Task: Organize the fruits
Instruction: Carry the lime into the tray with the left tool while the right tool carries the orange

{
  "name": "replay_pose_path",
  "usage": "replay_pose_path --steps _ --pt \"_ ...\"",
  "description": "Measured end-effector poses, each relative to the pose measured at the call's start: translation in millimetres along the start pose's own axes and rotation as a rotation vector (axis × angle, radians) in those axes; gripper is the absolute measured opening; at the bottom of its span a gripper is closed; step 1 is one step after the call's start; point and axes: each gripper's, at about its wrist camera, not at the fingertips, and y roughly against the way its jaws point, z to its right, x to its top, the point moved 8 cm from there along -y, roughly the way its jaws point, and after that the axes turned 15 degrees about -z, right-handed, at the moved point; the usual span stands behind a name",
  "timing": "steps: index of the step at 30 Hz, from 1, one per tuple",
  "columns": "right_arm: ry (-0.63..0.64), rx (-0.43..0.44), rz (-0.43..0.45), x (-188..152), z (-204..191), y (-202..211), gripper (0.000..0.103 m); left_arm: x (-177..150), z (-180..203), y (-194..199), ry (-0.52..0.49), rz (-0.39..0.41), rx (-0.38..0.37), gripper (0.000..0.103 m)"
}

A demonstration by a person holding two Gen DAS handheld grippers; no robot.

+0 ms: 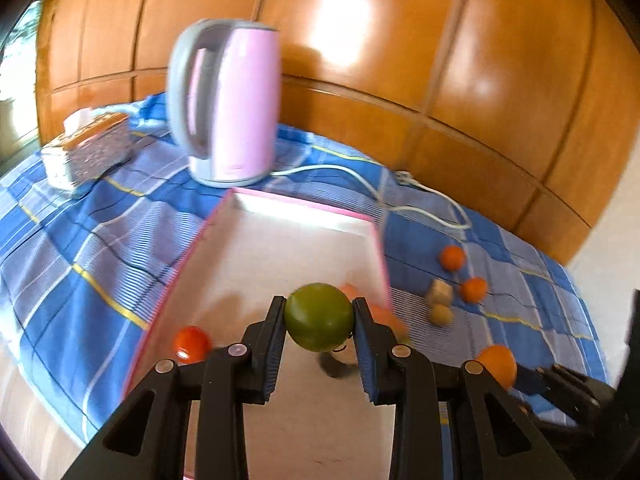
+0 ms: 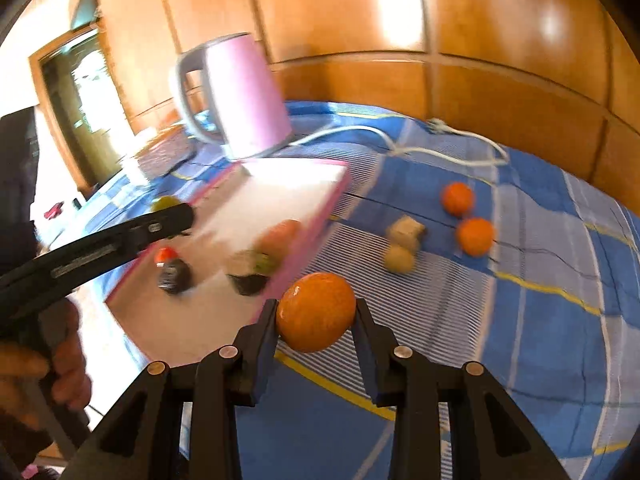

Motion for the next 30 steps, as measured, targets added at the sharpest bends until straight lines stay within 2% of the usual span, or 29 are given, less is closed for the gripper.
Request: replay_pose_path --steps 8,11,18,20,24,30 --pt "0.142 0.077 -0.035 18.6 -56.8 -17.4 0.037 21.1 -30.5 -11.8 0.075 -0.02 0.017 0.033" --pt "0.169 0.068 -0.057 23.5 -67.6 -32.7 0.038 21.6 -36.5 -14.5 0.091 -0.024 0.024 0.037" --pt "0.142 0.101 -0.104 17.3 -73.4 -46.4 0.038 12.7 -46.7 -16.6 0.108 -0.037 0.044 0.039" --pt "0.114 0.133 -0.081 16.2 -71.9 -36.8 0.038 9.5 -50.6 -17.5 0.124 -0.042 0.054 0.039" --pt "0.06 0.144 -0.019 23.3 -61.2 -20.7 0.038 4.8 -53.7 -18.7 0.142 -0.051 0.054 0.039" --pt "-0.004 0.109 -0.034 27.3 -44.1 -27.9 0.039 0.8 -48.2 -18.5 0.126 -0.053 0.056 0.039"
